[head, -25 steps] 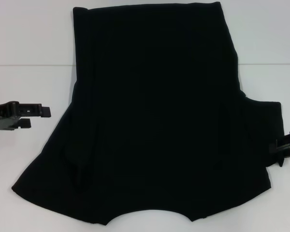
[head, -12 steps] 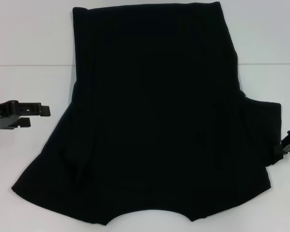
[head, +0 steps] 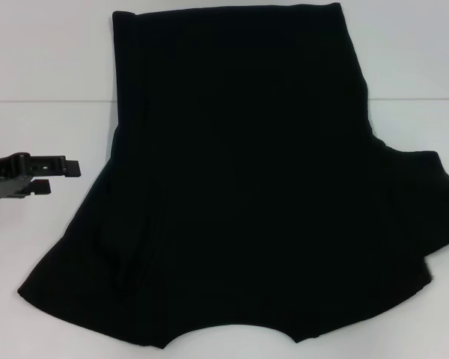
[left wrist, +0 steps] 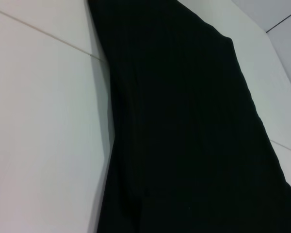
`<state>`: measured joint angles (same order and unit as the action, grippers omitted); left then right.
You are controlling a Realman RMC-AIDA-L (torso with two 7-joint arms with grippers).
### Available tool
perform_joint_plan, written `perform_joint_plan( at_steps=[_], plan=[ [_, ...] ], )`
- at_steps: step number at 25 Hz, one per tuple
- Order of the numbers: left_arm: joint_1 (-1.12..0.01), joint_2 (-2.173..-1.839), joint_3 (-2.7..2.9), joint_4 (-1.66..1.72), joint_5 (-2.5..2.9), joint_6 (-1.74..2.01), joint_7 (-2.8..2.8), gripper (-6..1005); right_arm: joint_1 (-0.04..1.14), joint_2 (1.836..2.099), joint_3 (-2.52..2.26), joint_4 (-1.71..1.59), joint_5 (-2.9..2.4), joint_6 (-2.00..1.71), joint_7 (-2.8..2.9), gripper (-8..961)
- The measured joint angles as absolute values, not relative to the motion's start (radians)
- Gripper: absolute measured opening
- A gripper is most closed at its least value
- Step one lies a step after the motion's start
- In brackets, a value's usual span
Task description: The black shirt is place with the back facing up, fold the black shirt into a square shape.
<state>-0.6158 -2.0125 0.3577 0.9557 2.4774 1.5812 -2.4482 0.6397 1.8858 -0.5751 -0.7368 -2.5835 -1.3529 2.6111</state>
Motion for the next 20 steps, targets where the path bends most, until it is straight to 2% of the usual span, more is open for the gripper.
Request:
perform_joint_plan(
  at_steps=[3, 5, 12, 20],
  plan=[
    [-0.615, -2.012, 0.357, 0.956, 2.477, 1.582, -2.448, 824, 0.635, 1.867, -0.523, -0.738, -2.576, -1.353, 2.606, 8],
    [-0.615, -2.012, 0.356, 0.956, 2.476, 1.582, -2.448, 824, 0.639, 1.867, -0.514, -0.739, -2.569, -1.354, 2.598, 7],
    [-0.615, -2.014, 0.357, 0.956, 2.461, 1.578, -2.45, 822, 0.689, 1.901, -0.52, -0.748, -2.541, -1.357, 2.573, 8],
    [-0.607, -2.014, 0.356, 0.956, 2.452, 1.576, -2.455, 819, 0.766, 1.919, -0.572, -0.772, -2.5, -1.388, 2.544, 9]
  ],
)
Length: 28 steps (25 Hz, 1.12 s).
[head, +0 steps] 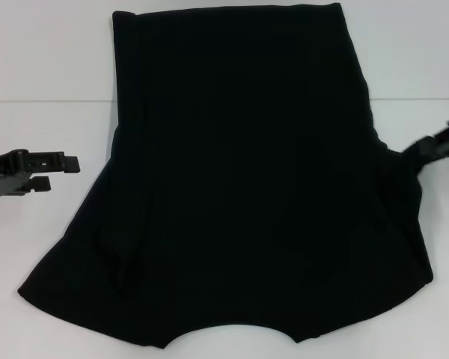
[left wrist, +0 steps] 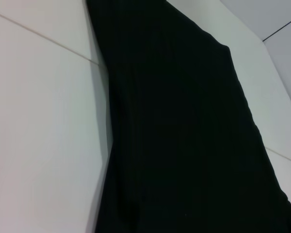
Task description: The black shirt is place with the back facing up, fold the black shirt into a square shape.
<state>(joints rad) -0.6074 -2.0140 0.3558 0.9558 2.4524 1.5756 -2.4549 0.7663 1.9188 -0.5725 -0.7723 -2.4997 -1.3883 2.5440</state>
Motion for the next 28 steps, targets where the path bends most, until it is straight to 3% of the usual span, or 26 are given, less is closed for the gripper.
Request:
perform_joint_plan(
  at_steps=[13, 20, 28],
  plan=[
    [-0.589, -2.008, 0.343, 0.954, 2.414, 1.564, -2.449, 815, 0.903, 1.999, -1.004, -0.751, -2.557, -1.341, 2.488, 64],
    [-0.58, -2.006, 0.329, 0.954, 2.407, 1.555, -2.446, 813, 0.9, 1.993, -0.996, -0.813, -2.56, -1.339, 2.468, 107],
    [-0.574, -2.003, 0.33, 0.954, 2.414, 1.596, -2.429, 811, 0.907, 1.991, -0.841, -0.815, -2.542, -1.342, 2.481, 276]
  ],
)
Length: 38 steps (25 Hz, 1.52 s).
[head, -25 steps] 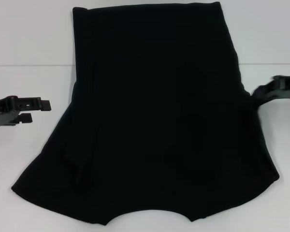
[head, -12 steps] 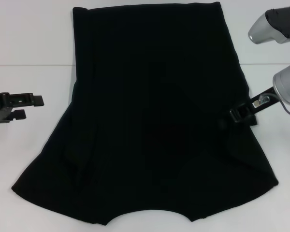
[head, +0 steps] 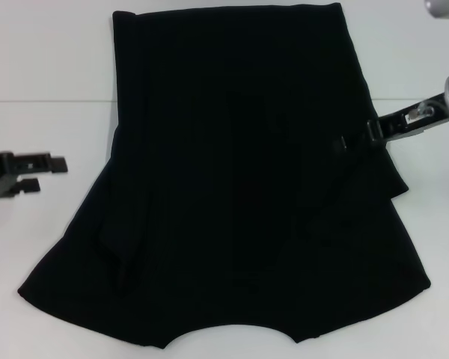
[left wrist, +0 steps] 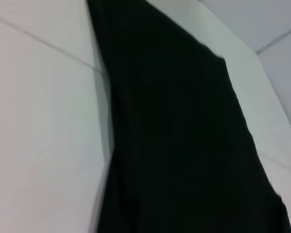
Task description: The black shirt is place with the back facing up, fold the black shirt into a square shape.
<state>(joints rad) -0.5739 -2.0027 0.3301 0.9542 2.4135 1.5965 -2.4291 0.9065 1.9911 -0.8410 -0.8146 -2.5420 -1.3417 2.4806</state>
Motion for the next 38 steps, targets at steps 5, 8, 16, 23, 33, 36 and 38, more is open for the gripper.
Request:
perform_joint_plan(
  at_steps=[5, 8, 16, 23, 33, 36, 38],
  plan=[
    [-0.552, -1.982, 0.326, 0.961, 2.482, 1.733, -2.399, 809, 0.896, 1.974, -0.734, -0.816, -2.492, -1.389, 2.49, 500],
    [-0.537, -1.98, 0.318, 0.987, 2.579, 1.788, -2.407, 808, 0.892, 1.965, -0.698, -0.817, -2.485, -1.394, 2.505, 620],
    [-0.512, -2.007, 0.326, 0.993, 2.678, 1.726, -2.441, 787, 0.879, 1.963, -0.684, -0.808, -2.484, -1.399, 2.503, 681],
    [-0.511, -2.03, 0.337, 0.971, 2.697, 1.662, -2.443, 782, 0.869, 1.96, -0.684, -0.807, -2.483, -1.399, 2.504, 682],
    [-0.526, -2.037, 0.385, 0.93, 2.675, 1.64, -2.437, 781, 0.862, 1.957, -0.683, -0.807, -2.483, -1.399, 2.504, 682],
    [-0.53, -2.039, 0.392, 0.93, 2.65, 1.652, -2.433, 781, 0.858, 1.956, -0.681, -0.808, -2.483, -1.399, 2.505, 683],
    [-0.533, -2.041, 0.401, 0.93, 2.648, 1.652, -2.435, 781, 0.857, 1.956, -0.675, -0.808, -2.483, -1.399, 2.504, 683]
  ],
)
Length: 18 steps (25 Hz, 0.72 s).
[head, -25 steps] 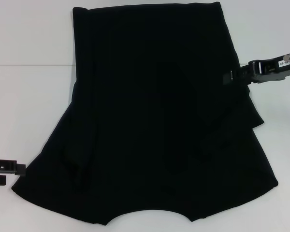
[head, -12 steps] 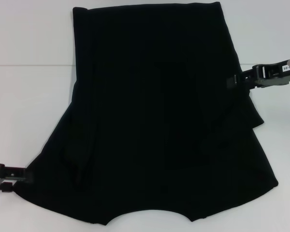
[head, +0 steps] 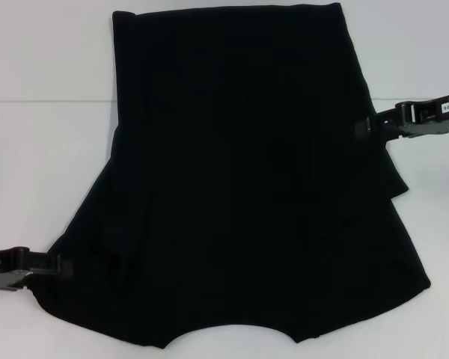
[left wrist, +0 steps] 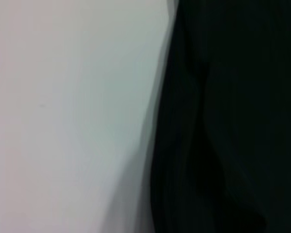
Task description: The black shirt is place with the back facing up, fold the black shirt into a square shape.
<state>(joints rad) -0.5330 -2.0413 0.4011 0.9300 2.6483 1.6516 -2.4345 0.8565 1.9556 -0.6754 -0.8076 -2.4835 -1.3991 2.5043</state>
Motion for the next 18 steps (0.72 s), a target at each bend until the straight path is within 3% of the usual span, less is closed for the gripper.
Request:
perform_joint_plan(
  at_steps=[5, 8, 13, 18],
  plan=[
    [-0.535, -2.04, 0.407, 0.93, 2.655, 1.64, -2.452, 782, 0.854, 1.955, -0.67, -0.808, -2.483, -1.4, 2.502, 683],
    [-0.536, -2.037, 0.408, 0.933, 2.656, 1.642, -2.453, 577, 0.853, 1.955, -0.67, -0.808, -2.481, -1.401, 2.502, 682],
    [-0.539, -2.035, 0.423, 0.929, 2.66, 1.648, -2.447, 337, 0.85, 1.953, -0.67, -0.807, -2.479, -1.398, 2.503, 682],
    [-0.541, -2.034, 0.431, 0.928, 2.647, 1.665, -2.421, 190, 0.841, 1.949, -0.672, -0.807, -2.479, -1.404, 2.505, 681]
  ],
)
